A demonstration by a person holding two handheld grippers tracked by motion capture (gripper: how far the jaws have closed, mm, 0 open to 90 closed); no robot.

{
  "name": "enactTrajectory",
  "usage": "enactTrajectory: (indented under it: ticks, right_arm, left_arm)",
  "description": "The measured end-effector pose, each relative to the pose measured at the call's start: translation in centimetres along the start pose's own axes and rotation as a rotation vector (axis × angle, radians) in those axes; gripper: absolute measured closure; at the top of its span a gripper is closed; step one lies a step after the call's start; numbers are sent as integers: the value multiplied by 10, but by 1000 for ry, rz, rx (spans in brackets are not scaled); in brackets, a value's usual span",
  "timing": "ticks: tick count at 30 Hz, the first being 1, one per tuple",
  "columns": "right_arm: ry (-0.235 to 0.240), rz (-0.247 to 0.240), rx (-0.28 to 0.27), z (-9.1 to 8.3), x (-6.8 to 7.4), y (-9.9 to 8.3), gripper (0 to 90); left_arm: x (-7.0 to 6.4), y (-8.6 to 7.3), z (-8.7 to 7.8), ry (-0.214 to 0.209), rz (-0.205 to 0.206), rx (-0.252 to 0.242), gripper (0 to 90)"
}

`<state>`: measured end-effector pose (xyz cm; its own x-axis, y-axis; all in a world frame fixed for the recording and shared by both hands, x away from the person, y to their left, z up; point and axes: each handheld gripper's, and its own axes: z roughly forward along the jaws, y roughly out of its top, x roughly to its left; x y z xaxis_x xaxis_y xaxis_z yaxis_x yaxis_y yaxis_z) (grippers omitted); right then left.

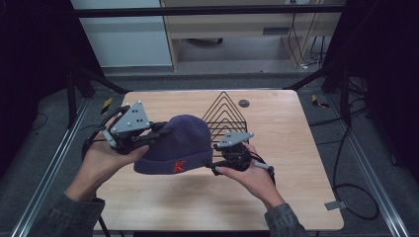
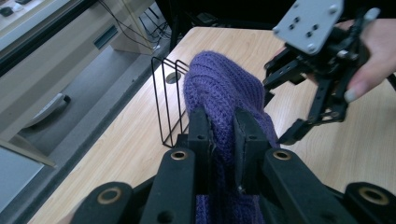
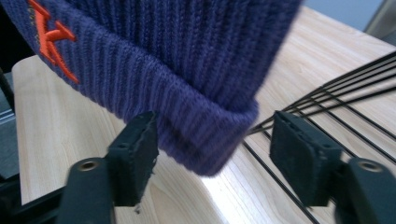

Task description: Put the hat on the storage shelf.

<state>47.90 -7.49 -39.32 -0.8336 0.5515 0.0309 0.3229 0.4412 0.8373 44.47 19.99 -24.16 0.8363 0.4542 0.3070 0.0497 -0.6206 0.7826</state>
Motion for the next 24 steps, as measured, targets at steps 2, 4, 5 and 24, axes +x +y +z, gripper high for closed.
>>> enactTrajectory:
  ticks: [2, 4, 5, 24]
  right_arm:
    - [7, 0, 1, 1, -1, 1, 376]
    - [28, -26, -2, 1, -2, 7, 550]
    - [33, -31, -3, 0, -1, 8, 602]
    - [-184, -54, -79, -75, -69, 61, 709]
  left_arm:
    - [1, 1, 0, 0, 1, -4, 791]
    - [4, 4, -2, 9, -8, -11, 790]
    - [6, 5, -3, 16, -15, -14, 790]
    - [59, 73, 40, 109, -98, -142, 779]
